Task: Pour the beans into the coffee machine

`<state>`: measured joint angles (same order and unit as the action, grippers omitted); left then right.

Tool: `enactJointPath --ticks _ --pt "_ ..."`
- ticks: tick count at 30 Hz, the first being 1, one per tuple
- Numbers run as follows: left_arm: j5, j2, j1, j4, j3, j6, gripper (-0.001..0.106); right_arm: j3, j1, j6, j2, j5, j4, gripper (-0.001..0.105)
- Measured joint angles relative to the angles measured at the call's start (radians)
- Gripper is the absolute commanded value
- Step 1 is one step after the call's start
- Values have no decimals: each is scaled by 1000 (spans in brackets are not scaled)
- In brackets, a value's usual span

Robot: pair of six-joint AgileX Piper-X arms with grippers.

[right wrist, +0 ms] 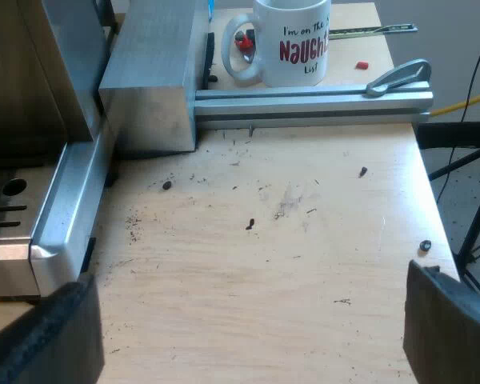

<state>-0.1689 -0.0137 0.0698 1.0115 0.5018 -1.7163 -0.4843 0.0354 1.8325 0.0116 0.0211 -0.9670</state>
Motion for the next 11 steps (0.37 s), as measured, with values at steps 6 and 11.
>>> enactJointPath --ticks 6,11 --pt "0 0 0 -6 -2 3 61 0 0 0 0 0 0 78" --pt "0 0 0 -6 -4 3 61 0 0 0 0 0 0 78"
